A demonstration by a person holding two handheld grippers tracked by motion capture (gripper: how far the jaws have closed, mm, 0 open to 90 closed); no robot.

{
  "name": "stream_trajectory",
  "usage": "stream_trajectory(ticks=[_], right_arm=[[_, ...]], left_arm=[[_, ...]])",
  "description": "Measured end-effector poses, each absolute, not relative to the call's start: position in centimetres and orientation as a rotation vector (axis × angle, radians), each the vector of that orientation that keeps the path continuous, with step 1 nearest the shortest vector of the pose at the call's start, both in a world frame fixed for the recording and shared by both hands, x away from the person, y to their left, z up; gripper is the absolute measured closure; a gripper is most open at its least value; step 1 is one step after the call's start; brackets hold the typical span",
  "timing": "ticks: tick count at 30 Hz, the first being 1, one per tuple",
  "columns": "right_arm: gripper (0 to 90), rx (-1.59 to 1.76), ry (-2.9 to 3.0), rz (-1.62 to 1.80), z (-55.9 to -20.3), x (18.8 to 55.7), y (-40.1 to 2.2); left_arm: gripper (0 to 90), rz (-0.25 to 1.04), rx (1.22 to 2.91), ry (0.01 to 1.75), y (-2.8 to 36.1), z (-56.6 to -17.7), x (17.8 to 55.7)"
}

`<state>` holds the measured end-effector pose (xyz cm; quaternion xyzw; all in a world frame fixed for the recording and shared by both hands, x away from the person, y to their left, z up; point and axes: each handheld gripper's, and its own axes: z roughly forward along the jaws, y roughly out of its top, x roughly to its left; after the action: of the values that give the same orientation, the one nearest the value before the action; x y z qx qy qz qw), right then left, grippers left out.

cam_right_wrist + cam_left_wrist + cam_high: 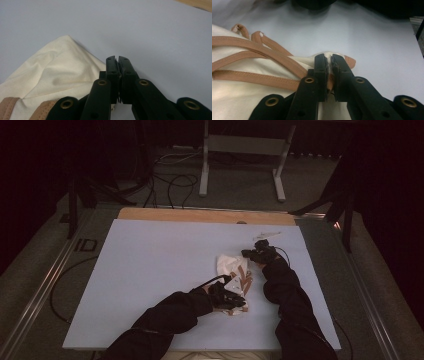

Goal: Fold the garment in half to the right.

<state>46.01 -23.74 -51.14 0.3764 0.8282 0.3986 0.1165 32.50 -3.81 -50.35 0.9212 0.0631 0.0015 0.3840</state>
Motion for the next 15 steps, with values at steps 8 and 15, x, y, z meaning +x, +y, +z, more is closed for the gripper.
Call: stream_trajectory(ticks=[8, 15], right_arm=[[87.2, 1.124, 2.442, 1.140, -52.2, 45.9, -23.4], [73.5, 1.138, 2.437, 1.160, -51.7, 45.8, -23.2]], left_arm=[[78.8, -0.010, 2.355, 0.160, -3.9, -50.6, 32.4], [64.4, -0.028, 2.336, 0.154, -3.7, -50.3, 32.0]])
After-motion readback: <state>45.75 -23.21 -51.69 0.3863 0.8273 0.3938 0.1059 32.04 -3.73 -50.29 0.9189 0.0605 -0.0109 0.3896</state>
